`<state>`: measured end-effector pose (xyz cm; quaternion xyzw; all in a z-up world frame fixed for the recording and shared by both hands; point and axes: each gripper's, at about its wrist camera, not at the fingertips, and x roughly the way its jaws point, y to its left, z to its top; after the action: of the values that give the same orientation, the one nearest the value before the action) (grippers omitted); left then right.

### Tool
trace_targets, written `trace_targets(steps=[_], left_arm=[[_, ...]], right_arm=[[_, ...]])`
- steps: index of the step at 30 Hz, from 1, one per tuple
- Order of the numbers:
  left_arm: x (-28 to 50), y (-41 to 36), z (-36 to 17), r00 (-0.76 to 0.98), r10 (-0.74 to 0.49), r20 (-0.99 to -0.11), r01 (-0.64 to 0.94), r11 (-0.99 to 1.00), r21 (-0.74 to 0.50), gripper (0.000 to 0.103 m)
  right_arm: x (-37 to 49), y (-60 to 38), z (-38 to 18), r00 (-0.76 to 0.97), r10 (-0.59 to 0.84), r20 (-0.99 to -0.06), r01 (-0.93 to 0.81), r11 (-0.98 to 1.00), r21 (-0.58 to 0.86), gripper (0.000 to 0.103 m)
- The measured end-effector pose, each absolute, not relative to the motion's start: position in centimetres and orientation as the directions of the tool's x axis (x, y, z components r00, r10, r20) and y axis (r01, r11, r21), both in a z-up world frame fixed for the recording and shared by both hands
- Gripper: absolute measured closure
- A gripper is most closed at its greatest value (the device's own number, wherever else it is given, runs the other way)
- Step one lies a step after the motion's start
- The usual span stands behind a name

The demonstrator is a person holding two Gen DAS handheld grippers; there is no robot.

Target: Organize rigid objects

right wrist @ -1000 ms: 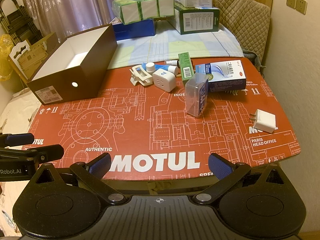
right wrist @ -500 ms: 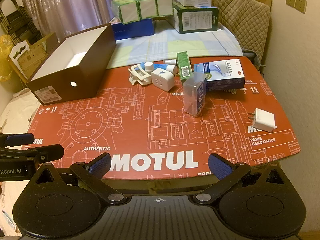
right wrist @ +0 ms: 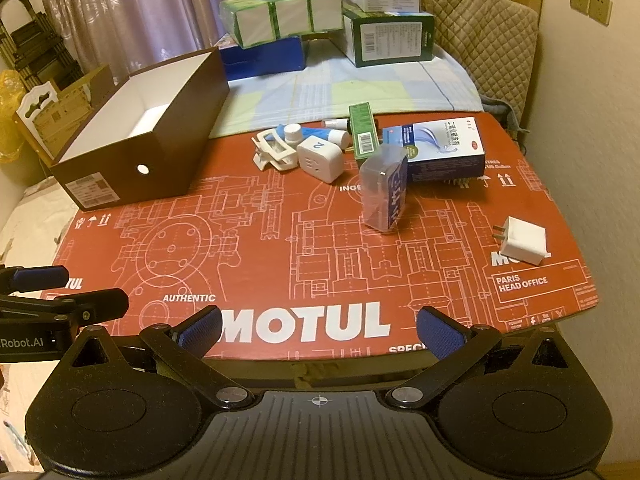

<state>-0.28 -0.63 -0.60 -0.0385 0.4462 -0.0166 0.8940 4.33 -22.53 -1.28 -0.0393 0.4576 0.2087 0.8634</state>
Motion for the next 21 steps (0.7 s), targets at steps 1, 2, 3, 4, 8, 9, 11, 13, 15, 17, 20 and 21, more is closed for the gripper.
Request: trace_targets(steps=[1,2,3,4,8,9,11,13,15,17,20,21], left_arm=[[-0.3,-0.8,-0.6,0.601,-0.064,-0.797,-0.004,0.997,-0.083,0.014],[-0.3,-0.9,-0.6,0.6,-0.064,-0.797,-0.003,0.997,-0.082,0.014],[-0.4,-1.0,-0.6,0.6,-0.064,-0.797,-0.002,0.997,-0.082,0.014],[0.0,-1.3,-0.7,0.597,-0.065,-0.8,-0.001,0.997,-0.081,0.014],[0.4,-1.6,-0.7,0.591,-0.067,-0.804,0.003,0.997,-0.081,0.014],[0.6,-1.6,-0.8,0.589,-0.068,-0.805,0.004,0.997,-0.081,0.014],[0.8,-1.5,-0.7,0.585,-0.07,-0.808,0.005,0.997,-0.083,0.014],[1.0,-1.5,-0.8,0.582,-0.071,-0.81,0.007,0.997,-0.083,0.014],[1.2,-1.6,-0.8,0.579,-0.073,-0.812,0.01,0.997,-0.083,0.014],[1.5,-1.7,-0.8,0.576,-0.075,-0.814,0.013,0.996,-0.083,0.014],[2.0,-1.9,-0.9,0.571,-0.079,-0.817,0.018,0.996,-0.083,0.014],[2.1,-1.9,-0.9,0.57,-0.079,-0.818,0.019,0.996,-0.084,0.014]], right_arm=[[4.3,-22.5,-1.2,0.494,0.324,-0.806,-0.397,0.91,0.123,0.002],[4.6,-22.8,-1.5,0.494,0.325,-0.806,-0.396,0.91,0.124,0.002],[4.6,-22.9,-1.5,0.494,0.325,-0.807,-0.395,0.91,0.125,0.002],[4.6,-22.9,-1.5,0.494,0.325,-0.807,-0.395,0.91,0.125,0.002],[4.7,-23.1,-1.7,0.491,0.324,-0.809,-0.393,0.911,0.126,0.002],[4.8,-23.2,-1.7,0.49,0.324,-0.809,-0.392,0.911,0.127,0.002],[4.9,-23.3,-1.7,0.488,0.323,-0.811,-0.392,0.911,0.128,0.002],[5.2,-23.4,-1.7,0.484,0.323,-0.813,-0.391,0.911,0.129,0.002],[5.3,-23.4,-1.8,0.482,0.32,-0.815,-0.388,0.913,0.129,0.002],[5.5,-23.4,-1.8,0.481,0.317,-0.817,-0.385,0.914,0.128,0.002],[5.9,-23.5,-1.9,0.476,0.313,-0.821,-0.378,0.916,0.13,0.002],[6.0,-23.5,-1.9,0.476,0.313,-0.822,-0.377,0.917,0.131,0.002]])
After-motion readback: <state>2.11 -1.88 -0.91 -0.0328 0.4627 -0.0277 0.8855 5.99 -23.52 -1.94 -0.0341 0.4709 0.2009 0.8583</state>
